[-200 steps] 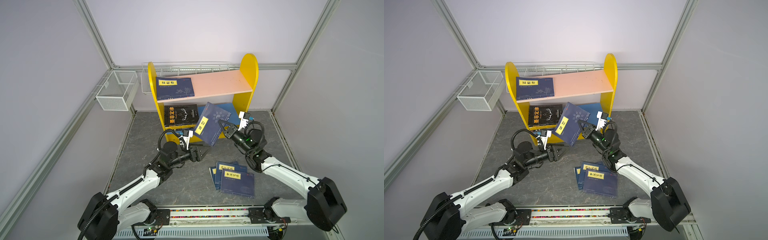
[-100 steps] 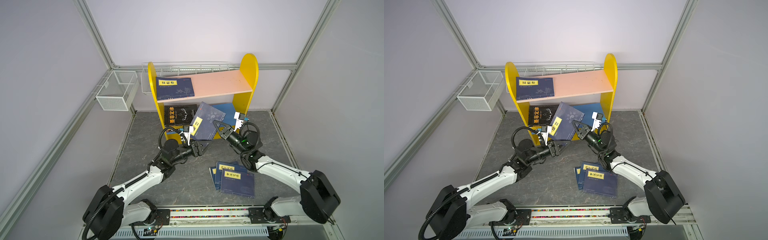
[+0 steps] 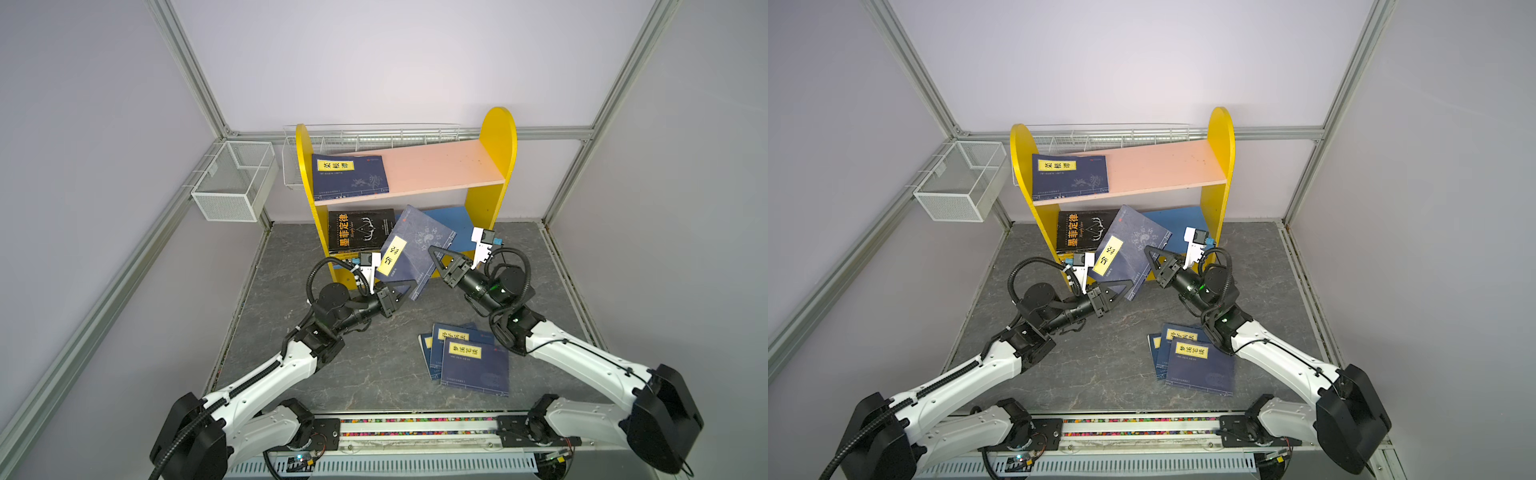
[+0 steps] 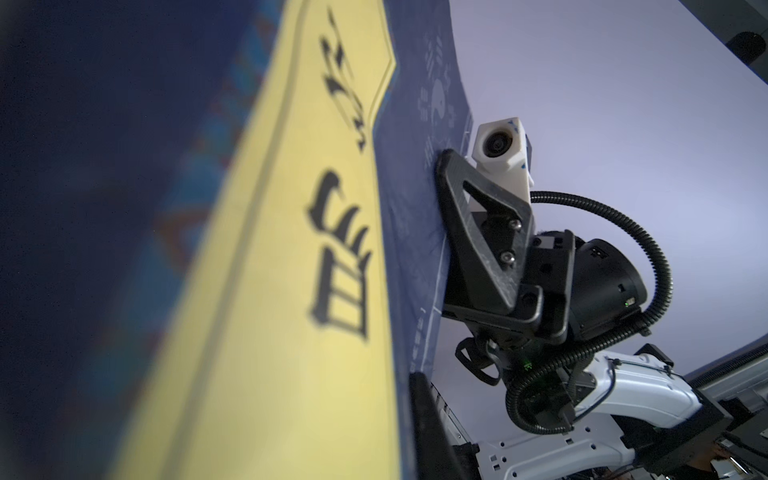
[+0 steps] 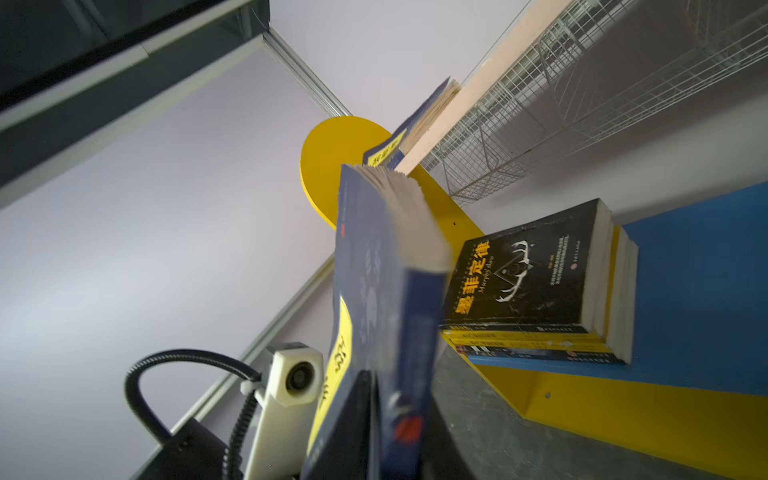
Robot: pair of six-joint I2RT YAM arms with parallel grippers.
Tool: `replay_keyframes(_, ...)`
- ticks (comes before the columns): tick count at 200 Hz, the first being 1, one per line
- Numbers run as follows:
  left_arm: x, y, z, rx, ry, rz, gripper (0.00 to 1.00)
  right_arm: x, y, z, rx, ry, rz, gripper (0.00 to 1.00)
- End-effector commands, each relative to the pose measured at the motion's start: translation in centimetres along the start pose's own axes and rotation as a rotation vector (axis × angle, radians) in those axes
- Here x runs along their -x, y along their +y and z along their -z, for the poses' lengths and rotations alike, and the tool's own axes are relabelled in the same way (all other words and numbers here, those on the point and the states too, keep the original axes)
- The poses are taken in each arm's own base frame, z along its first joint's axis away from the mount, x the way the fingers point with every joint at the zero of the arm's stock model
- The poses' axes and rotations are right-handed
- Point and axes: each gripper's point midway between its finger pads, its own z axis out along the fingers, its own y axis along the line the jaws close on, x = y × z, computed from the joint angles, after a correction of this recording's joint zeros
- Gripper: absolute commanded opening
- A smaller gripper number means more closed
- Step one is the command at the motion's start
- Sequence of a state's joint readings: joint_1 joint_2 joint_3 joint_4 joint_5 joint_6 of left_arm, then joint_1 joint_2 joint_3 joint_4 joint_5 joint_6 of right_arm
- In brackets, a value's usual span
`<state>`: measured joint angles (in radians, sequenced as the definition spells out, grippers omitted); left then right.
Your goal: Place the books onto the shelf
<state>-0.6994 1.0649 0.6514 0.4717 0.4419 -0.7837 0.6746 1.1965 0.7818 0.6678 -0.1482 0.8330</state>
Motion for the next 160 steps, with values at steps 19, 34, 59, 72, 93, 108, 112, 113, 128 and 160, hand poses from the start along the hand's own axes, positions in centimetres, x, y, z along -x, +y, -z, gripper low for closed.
replay_keyframes(19, 0.2, -2.3, 2.1, -0.013, 0.105, -0.121, 0.0, 0.6, -0.8, 3.1, -0.142, 0.256, 0.252, 0.75)
replay_keyframes(34, -0.9, -2.7, 3.1, -0.012, 0.185, -0.152, 0.0, 2.2, -0.6, 4.9, -0.133, 0.275, 0.335, 0.8)
replay_keyframes(59, -2.3, -3.2, 4.2, -0.01, 0.285, -0.185, 0.0, 2.9, 0.5, 6.6, -0.052, 0.368, 0.378, 0.81)
replay_keyframes(72, -2.9, -3.1, 4.6, -0.004, 0.321, -0.196, 0.0, 2.5, 1.1, 6.9, -0.016, 0.415, 0.402, 0.81)
replay_keyframes(93, -3.1, -3.3, 5.0, -0.002, 0.345, -0.218, 0.0, 1.8, 2.1, 6.6, 0.07, 0.455, 0.373, 0.78)
replay_keyframes(108, -3.0, -3.5, 5.1, -0.006, 0.342, -0.232, 0.0, 1.4, 2.6, 6.3, 0.117, 0.493, 0.332, 0.74)
replay_keyframes(112, -2.9, -3.6, 5.2, -0.009, 0.339, -0.236, 0.0, 1.2, 2.7, 6.2, 0.13, 0.505, 0.321, 0.72)
replay_keyframes(113, -2.9, -3.7, 5.2, -0.009, 0.339, -0.238, 0.0, 1.2, 2.7, 6.2, 0.132, 0.508, 0.319, 0.72)
replay_keyframes(128, -2.8, -3.9, 5.5, -0.01, 0.331, -0.258, 0.0, 0.8, 2.5, 6.0, 0.139, 0.532, 0.296, 0.68)
replay_keyframes(160, -2.5, -4.3, 6.0, -0.011, 0.315, -0.289, 0.0, 0.0, 1.9, 6.1, 0.142, 0.557, 0.279, 0.64)
